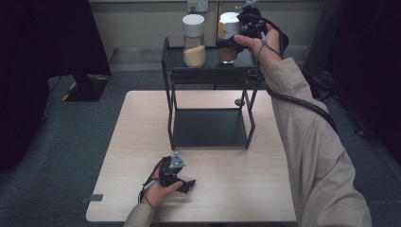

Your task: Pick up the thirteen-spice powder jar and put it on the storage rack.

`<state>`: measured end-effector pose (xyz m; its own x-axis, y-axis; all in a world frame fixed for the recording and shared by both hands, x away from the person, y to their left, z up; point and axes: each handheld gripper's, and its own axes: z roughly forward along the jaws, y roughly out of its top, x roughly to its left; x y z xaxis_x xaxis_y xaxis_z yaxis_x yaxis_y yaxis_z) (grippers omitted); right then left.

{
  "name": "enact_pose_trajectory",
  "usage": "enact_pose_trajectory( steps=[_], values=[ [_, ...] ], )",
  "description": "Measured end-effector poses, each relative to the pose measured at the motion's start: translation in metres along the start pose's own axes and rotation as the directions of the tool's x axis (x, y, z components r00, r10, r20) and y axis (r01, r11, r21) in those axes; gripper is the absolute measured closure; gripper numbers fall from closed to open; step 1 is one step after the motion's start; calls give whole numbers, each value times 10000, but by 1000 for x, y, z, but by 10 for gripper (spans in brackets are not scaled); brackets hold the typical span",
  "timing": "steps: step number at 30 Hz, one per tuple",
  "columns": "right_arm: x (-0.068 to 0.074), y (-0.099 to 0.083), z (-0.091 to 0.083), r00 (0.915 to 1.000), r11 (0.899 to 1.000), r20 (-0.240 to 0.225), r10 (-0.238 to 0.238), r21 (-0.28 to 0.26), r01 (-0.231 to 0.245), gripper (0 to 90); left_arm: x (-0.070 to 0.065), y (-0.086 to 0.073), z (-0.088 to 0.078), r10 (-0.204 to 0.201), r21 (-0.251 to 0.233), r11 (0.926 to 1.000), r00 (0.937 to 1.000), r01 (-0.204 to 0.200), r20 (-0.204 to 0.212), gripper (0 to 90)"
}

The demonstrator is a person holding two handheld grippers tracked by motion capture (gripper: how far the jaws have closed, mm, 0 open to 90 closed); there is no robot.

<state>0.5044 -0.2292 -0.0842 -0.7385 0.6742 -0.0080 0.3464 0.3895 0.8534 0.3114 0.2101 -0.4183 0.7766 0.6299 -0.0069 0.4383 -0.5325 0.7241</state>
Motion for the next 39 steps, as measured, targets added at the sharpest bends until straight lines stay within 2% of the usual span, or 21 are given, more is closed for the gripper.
enact_pose_trajectory(
  steps=[4,14,20,22,25,29,39],
  values=[
    [0,-1,3,10000,9999,19,-43,95,43,300,0,0,0,5,1,10000,10000,-5,-2,0],
    [0,-6,4,10000,9999,41,-36,-96,36,297,0,0,0,12,-2,10000,10000,-12,7,0],
    [4,-7,4,9997,9999,214,-70,-97,72,275,0,0,0,14,-2,10000,10000,-14,4,0],
    [6,-6,3,9995,9999,285,-140,-51,141,237,0,0,0,16,-3,10000,10000,-16,10,0],
    [10,-6,3,9990,10000,433,-57,-1,57,108,1,0,0,18,-9,10000,10000,-18,17,0],
    [14,-11,0,9982,9997,584,115,-198,-104,35,1,0,0,20,-4,10000,10000,-20,17,0],
    [23,-22,-13,9967,9984,745,327,-493,-290,6,1,0,0,27,-6,10000,10000,-27,33,0]
  ],
)
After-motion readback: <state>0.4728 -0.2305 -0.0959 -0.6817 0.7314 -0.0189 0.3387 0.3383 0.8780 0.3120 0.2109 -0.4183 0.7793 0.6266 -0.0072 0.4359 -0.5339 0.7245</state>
